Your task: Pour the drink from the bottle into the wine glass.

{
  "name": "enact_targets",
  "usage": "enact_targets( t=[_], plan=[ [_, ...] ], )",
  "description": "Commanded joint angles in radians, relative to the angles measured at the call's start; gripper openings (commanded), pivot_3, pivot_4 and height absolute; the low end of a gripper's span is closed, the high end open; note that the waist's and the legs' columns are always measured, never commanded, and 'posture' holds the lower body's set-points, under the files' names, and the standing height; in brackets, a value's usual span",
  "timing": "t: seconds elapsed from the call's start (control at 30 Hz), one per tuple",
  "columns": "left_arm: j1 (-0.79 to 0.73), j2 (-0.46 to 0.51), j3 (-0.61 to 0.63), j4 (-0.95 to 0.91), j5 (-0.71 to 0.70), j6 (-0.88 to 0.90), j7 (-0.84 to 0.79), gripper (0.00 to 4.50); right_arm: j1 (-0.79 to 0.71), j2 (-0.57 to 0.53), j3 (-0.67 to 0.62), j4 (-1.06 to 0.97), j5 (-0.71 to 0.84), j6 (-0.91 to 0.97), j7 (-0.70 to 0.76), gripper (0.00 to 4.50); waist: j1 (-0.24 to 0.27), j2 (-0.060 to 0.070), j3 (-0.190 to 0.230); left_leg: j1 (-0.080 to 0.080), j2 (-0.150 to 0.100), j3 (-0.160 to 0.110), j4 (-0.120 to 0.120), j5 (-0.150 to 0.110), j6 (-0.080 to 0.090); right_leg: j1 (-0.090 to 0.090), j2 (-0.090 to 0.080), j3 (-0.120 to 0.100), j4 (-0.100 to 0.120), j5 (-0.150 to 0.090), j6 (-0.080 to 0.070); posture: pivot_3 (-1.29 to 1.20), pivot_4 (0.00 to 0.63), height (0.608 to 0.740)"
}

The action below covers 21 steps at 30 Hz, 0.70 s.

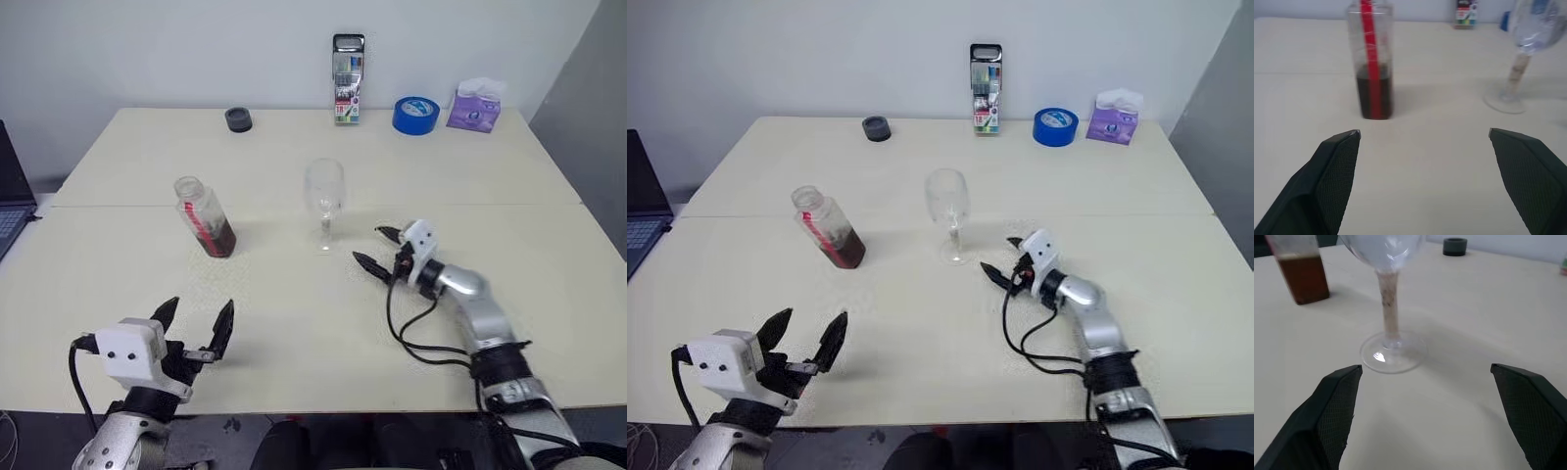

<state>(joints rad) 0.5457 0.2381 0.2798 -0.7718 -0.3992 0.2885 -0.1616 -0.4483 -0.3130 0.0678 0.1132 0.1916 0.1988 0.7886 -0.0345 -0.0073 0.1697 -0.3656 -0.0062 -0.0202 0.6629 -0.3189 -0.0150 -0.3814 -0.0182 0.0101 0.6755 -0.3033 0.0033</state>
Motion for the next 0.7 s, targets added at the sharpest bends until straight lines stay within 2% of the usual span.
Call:
enact_targets(
  t=[0.03,0.13,0.2,0.37,0.7],
  plan=[
    [-0.096,-0.017,0.034,0.076,0.055,-0.040,0.055,4.50,0.000,-0.073,0.024,-0.224,0.135,0.151,0.132,4.48,0.003,0.005,0.003,0.000,0.000,0.000,-0.001,0.000,0.000,0.000,0.000,0.000,-0.001,0.000,0.000,0.00,0.150,0.740],
    [-0.179,-0.001,0.048,0.178,0.068,-0.062,0.067,4.50,-0.007,-0.157,0.028,-0.350,0.268,0.272,0.253,4.48,0.008,0.009,0.003,-0.008,-0.001,0.000,-0.001,0.000,0.000,-0.006,0.000,0.001,-0.004,-0.001,0.002,0.00,0.150,0.740],
    [-0.225,0.012,0.057,0.233,0.077,-0.074,0.055,4.50,-0.013,-0.185,0.031,-0.390,0.318,0.319,0.282,4.48,0.010,0.001,0.002,-0.016,0.000,-0.002,0.002,0.002,-0.004,-0.011,0.000,-0.003,-0.003,-0.002,0.003,0.00,0.150,0.740],
    [-0.374,0.054,0.047,0.357,0.070,-0.075,0.003,4.50,-0.031,-0.196,0.032,-0.439,0.386,0.382,0.285,4.48,0.010,-0.006,0.001,-0.018,-0.001,-0.001,0.004,0.002,-0.004,-0.012,-0.002,-0.003,-0.004,-0.001,0.003,0.00,0.150,0.740],
    [-0.526,0.127,0.062,0.506,0.067,-0.075,-0.071,4.50,-0.042,-0.170,0.028,-0.480,0.406,0.399,0.218,4.48,0.011,-0.007,0.001,-0.017,-0.001,-0.004,0.013,0.002,-0.004,-0.010,-0.002,-0.005,0.005,-0.001,0.003,0.00,0.150,0.740]
  ],
)
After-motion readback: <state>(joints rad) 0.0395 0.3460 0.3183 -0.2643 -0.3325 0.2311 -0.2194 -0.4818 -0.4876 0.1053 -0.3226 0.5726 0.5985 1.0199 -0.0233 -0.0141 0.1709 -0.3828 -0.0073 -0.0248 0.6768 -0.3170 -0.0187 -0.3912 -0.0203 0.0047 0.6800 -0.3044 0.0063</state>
